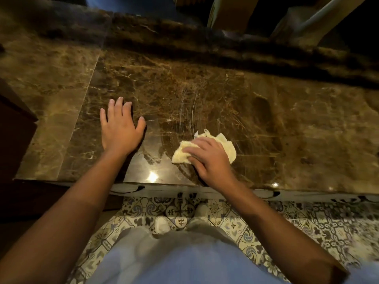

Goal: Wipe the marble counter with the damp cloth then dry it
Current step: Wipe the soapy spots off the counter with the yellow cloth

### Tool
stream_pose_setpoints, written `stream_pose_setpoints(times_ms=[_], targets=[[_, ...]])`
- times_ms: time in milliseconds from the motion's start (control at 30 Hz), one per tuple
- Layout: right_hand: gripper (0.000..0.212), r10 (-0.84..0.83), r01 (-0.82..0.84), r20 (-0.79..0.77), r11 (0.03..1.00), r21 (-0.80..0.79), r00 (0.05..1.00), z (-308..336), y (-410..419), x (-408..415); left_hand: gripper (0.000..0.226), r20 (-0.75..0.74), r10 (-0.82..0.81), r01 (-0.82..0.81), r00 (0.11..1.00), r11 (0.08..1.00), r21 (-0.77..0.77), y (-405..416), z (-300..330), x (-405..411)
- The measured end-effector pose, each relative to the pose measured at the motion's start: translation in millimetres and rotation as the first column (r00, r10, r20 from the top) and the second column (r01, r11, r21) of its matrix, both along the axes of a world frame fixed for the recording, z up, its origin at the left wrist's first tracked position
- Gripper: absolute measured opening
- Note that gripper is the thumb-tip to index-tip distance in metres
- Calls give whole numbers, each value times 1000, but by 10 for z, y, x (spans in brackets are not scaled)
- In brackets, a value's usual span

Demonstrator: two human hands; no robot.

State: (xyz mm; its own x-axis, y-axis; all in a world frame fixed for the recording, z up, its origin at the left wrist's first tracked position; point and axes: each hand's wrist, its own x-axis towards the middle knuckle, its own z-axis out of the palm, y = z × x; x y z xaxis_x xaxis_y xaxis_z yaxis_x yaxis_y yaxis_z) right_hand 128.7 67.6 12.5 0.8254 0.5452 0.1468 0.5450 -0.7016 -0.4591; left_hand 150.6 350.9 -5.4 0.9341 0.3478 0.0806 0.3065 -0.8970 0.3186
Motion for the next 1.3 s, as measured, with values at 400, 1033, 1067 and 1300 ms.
stream_pose_setpoints(times_ms=[400, 1033, 1067, 1300], targets=[[46, -574, 567, -22, 814, -129, 819, 60, -1002, 714, 64, -2, 8, -8, 1000, 1000, -5, 15, -10, 5], [39, -83, 159, -288, 954, 255, 954, 272, 261, -143, 46, 112, -53, 84, 992, 953, -292, -99, 242, -240], [38, -95, 248, -399, 903, 350, 912, 386, 227, -125, 47, 179, -75, 132, 981, 934, -331, -188, 317, -308], [45, 310, 667, -698, 217, 713, 646, 962, 87, -104, 51, -7, -248, 63, 969, 272, -960, -945, 916, -682]])
